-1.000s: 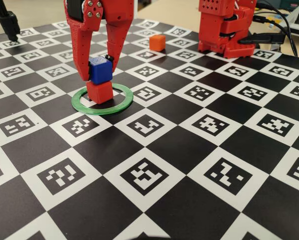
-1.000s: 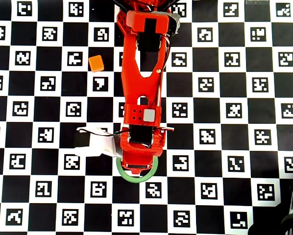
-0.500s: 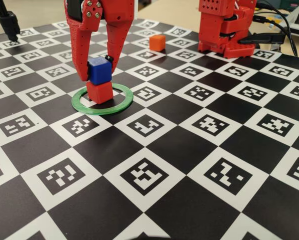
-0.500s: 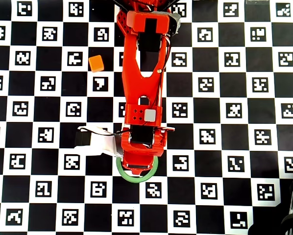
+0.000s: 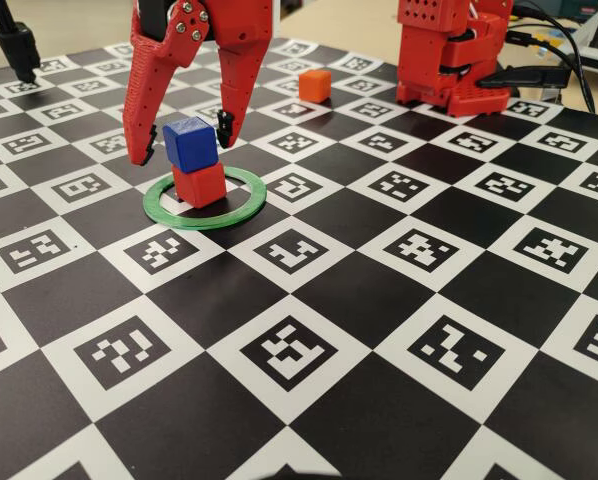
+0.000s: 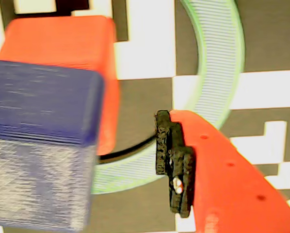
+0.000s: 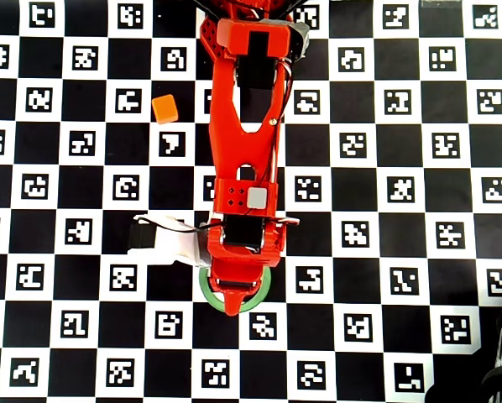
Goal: Grab the red cube then put it in the green circle then put the blue cube on top and finally the orange cube on top
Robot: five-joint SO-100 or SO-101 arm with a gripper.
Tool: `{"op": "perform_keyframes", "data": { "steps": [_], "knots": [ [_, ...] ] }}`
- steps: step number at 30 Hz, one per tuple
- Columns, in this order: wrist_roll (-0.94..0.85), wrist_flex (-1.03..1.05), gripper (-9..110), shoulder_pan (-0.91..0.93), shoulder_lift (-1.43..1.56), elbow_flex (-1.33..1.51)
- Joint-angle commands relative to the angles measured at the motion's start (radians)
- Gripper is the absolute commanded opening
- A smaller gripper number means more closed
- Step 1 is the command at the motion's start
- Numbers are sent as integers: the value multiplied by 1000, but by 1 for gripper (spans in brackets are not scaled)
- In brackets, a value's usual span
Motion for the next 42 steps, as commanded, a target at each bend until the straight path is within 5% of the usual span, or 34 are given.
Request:
{"op": "perform_keyframes", "data": {
  "steps": [1, 12, 42],
  "knots": [
    [23, 26, 42, 11, 166, -31],
    [5, 118, 42, 63, 327, 0],
    [-548, 215, 43, 649, 765, 549]
  ]
}}
